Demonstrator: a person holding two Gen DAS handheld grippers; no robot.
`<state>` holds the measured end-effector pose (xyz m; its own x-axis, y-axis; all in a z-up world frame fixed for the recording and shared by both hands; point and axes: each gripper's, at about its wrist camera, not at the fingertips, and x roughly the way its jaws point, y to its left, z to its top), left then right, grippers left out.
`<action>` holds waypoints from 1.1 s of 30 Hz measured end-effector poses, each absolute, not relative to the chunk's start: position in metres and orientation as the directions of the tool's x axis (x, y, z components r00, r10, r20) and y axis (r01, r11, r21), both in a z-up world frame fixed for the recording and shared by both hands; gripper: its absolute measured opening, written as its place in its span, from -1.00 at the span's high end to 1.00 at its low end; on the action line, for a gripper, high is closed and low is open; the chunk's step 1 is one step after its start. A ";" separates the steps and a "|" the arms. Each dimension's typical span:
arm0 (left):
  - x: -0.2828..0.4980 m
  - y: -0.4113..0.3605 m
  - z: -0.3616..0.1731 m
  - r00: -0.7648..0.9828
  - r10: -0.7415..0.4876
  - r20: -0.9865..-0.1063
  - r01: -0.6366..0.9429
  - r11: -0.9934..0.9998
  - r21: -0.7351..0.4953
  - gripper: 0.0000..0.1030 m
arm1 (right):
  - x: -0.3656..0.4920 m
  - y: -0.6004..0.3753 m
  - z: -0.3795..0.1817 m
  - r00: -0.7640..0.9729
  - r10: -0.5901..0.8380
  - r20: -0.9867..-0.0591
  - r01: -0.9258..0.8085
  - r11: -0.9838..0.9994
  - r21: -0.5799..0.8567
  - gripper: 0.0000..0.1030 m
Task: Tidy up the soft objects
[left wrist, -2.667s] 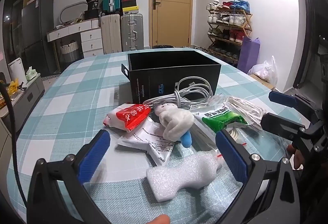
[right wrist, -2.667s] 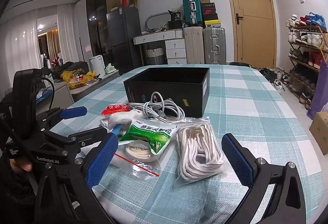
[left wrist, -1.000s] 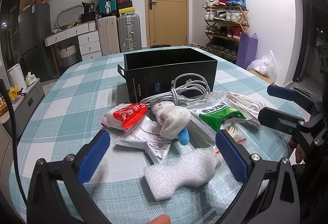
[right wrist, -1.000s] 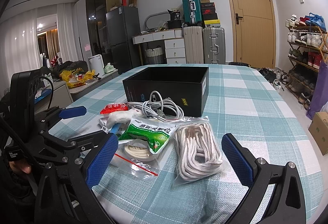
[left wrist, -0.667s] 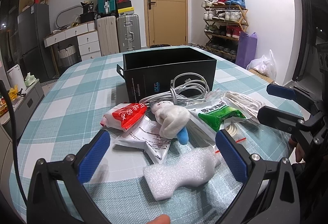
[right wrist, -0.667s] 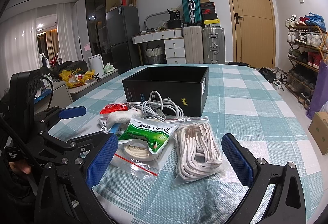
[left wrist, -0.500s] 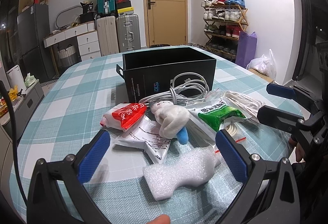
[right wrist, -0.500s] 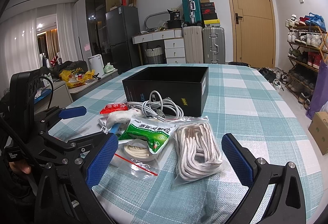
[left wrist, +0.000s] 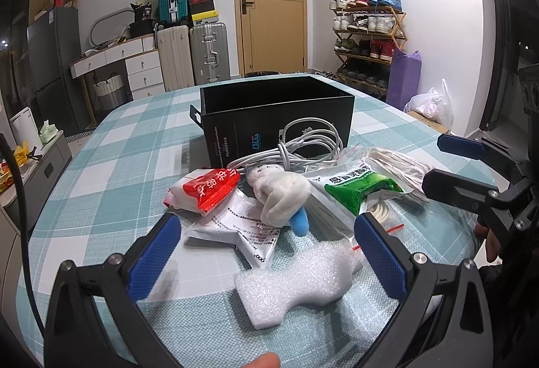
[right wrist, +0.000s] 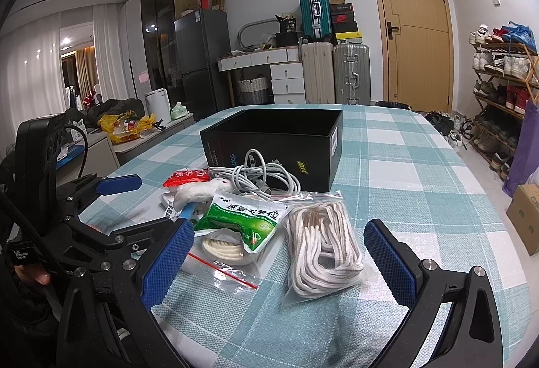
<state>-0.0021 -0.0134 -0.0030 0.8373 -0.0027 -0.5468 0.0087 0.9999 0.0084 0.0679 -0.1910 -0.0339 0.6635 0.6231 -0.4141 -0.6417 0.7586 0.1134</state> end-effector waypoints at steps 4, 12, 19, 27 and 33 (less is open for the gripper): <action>-0.003 -0.014 -0.003 0.833 0.001 -0.553 0.005 1.000 0.009 -1.00 | 0.071 -0.191 -0.033 0.663 0.621 -0.418 -0.639 0.760 0.116 -0.99; -0.003 -0.003 0.002 0.829 -0.030 -0.558 0.006 0.999 -0.045 -1.00 | 0.074 -0.192 -0.029 0.664 0.601 -0.445 -0.630 0.770 0.099 -0.99; -0.004 -0.003 0.006 0.830 -0.029 -0.557 0.008 0.999 -0.039 -1.00 | 0.082 -0.195 -0.032 0.673 0.554 -0.490 -0.591 0.801 0.092 -0.99; -0.006 -0.010 0.000 0.818 -0.035 -0.575 0.044 0.999 0.001 -1.00 | 0.093 -0.197 -0.041 0.692 0.480 -0.539 -0.541 0.839 0.053 -0.99; -0.006 -0.005 -0.004 0.794 -0.079 -0.603 0.074 0.997 -0.033 -1.00 | 0.104 -0.196 -0.049 0.678 0.445 -0.585 -0.523 0.851 0.041 -0.99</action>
<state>-0.0060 -0.0049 -0.0043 0.7938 -0.0789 -0.6030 0.0739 0.9967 -0.0332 0.1037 -0.1958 -0.0490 0.6779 0.4450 -0.5852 -0.5232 0.8512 0.0412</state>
